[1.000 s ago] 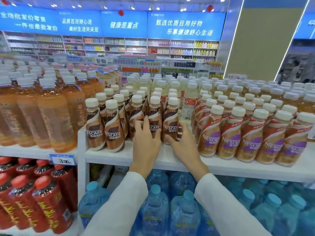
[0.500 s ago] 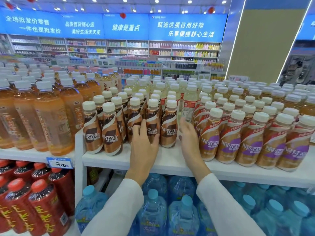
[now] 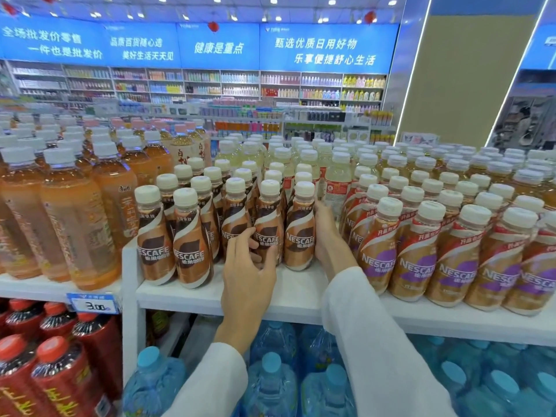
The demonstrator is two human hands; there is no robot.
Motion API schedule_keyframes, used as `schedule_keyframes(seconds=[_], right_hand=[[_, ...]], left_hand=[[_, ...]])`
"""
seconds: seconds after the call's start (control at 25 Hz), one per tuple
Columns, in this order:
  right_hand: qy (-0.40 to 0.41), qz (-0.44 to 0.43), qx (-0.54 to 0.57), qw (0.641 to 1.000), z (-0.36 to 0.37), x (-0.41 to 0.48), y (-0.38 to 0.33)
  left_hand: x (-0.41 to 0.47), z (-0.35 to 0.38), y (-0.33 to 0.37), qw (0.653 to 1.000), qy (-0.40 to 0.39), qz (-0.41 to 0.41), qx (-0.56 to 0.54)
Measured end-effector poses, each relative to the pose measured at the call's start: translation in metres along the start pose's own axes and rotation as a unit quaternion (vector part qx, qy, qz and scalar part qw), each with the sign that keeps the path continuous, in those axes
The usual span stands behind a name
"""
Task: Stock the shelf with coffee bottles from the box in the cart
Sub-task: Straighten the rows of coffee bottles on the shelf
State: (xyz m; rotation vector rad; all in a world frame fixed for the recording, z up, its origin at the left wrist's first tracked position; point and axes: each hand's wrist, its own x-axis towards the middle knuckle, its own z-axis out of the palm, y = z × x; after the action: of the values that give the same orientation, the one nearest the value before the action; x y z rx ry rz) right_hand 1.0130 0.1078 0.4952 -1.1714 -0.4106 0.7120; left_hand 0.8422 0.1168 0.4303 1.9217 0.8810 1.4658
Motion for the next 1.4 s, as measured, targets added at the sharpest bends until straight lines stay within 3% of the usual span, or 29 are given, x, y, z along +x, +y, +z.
schedule_keyframes(seconds=[0.24, 0.36, 0.48, 0.6, 0.68, 0.8, 0.92, 1.24, 1.4], right_hand=[[-0.016, 0.001, -0.011, 1.0, -0.001, -0.004, 0.0], [-0.011, -0.009, -0.004, 1.0, -0.008, -0.001, 0.003], [0.025, -0.054, -0.059, 0.997, -0.02, 0.0, 0.012], [0.043, -0.081, -0.074, 0.993, -0.019, -0.005, 0.022], [0.058, -0.08, -0.073, 0.992, -0.013, -0.012, 0.023], [0.058, -0.103, -0.039, 0.992, -0.004, -0.018, 0.023], [0.052, -0.092, -0.007, 0.994, 0.001, -0.022, 0.019], [0.027, -0.096, -0.031, 0.995, 0.002, -0.033, 0.017], [0.058, -0.077, -0.116, 0.988, -0.001, -0.05, 0.013]], left_hand=[[0.001, 0.002, 0.003, 1.0, 0.001, 0.003, -0.001], [-0.002, -0.011, 0.011, 0.999, 0.003, 0.017, -0.051], [-0.005, -0.062, 0.001, 0.986, 0.141, 0.06, -0.062], [0.0, -0.115, -0.018, 0.959, 0.258, 0.115, 0.023], [0.008, -0.129, -0.023, 0.969, 0.23, 0.079, 0.049], [0.017, -0.121, -0.025, 0.994, 0.097, -0.033, 0.045], [0.022, -0.102, -0.034, 0.997, 0.037, -0.043, 0.049], [0.026, -0.089, -0.053, 0.997, 0.057, -0.03, 0.047], [0.005, -0.092, -0.035, 0.995, 0.099, -0.016, 0.013]])
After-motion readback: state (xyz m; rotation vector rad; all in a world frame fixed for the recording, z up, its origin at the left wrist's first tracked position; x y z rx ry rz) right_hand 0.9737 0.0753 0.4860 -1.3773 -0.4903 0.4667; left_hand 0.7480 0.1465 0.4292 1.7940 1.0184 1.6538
